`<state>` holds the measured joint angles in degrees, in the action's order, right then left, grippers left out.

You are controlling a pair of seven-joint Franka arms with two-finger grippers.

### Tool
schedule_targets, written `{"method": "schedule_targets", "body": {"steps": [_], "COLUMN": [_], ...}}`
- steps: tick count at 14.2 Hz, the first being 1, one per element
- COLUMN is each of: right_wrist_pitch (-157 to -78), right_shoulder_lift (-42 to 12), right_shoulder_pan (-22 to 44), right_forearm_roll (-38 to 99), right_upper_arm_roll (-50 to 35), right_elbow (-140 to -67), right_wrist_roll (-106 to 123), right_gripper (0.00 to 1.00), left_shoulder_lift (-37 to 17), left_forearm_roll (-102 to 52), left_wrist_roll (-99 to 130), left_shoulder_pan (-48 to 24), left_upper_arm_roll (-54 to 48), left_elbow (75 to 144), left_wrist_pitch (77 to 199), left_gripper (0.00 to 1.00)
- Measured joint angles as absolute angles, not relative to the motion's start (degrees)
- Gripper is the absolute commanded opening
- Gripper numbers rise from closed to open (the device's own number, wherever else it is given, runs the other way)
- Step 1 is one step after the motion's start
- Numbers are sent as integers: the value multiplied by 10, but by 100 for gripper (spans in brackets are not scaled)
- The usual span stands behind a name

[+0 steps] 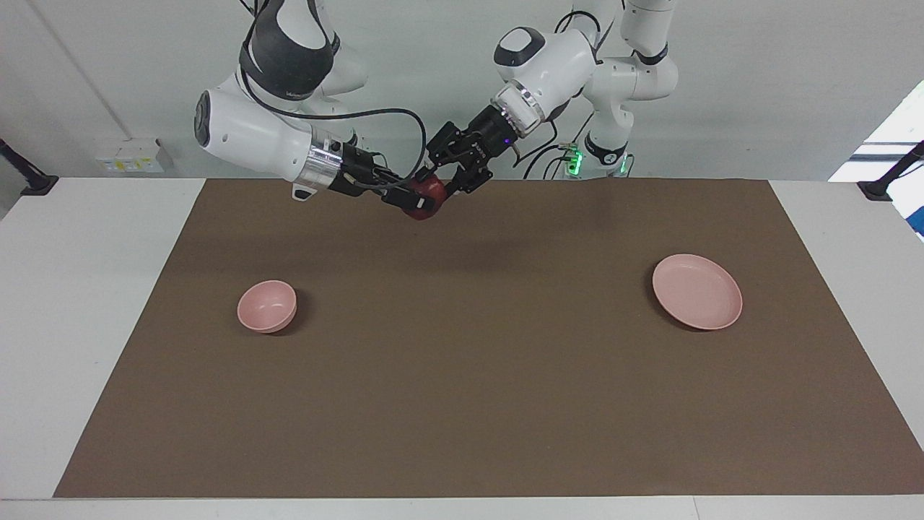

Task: Move apple from plate to bowl
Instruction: 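Carry the apple toward the right gripper and close the right gripper on it, then move the apple over the pink bowl with the right gripper while the left gripper withdraws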

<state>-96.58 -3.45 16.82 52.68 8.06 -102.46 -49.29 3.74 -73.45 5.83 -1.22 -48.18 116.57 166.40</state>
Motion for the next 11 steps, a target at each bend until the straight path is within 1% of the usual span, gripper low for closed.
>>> {"method": "schedule_targets", "body": {"steps": [1,2,3,4,9,11], "right_wrist_pitch": [-965,-965,-965,-964,-946,-945], "right_shoulder_lift": [-35,-35,-35,-35,-35,-35], "right_shoulder_pan": [168,168,168,167,149,141], "right_forearm_roll": [527,527,527,527,524,498], "right_upper_arm_roll": [81,81,81,81,84,86], "right_elbow": [-1025,-1024,-1024,-1023,-1013,-1009], "right_wrist_roll": [-493,-493,-493,-491,-467,-440], "right_gripper": [0,0,0,0,0,0], "left_shoulder_lift": [37,37,37,37,32,28], "left_forearm_roll": [-735,-735,-735,-735,-735,-735], "left_wrist_roll": [59,59,59,59,60,60], "left_shoulder_pan": [-12,-12,-12,-12,-10,-10], "left_upper_arm_roll": [-482,-482,-482,-482,-470,-462], "left_elbow": [1166,1166,1165,1165,1163,1163], "left_wrist_pitch": [1664,1664,1664,1664,1662,1637], "left_gripper": [42,70,90,100,100,100]}}
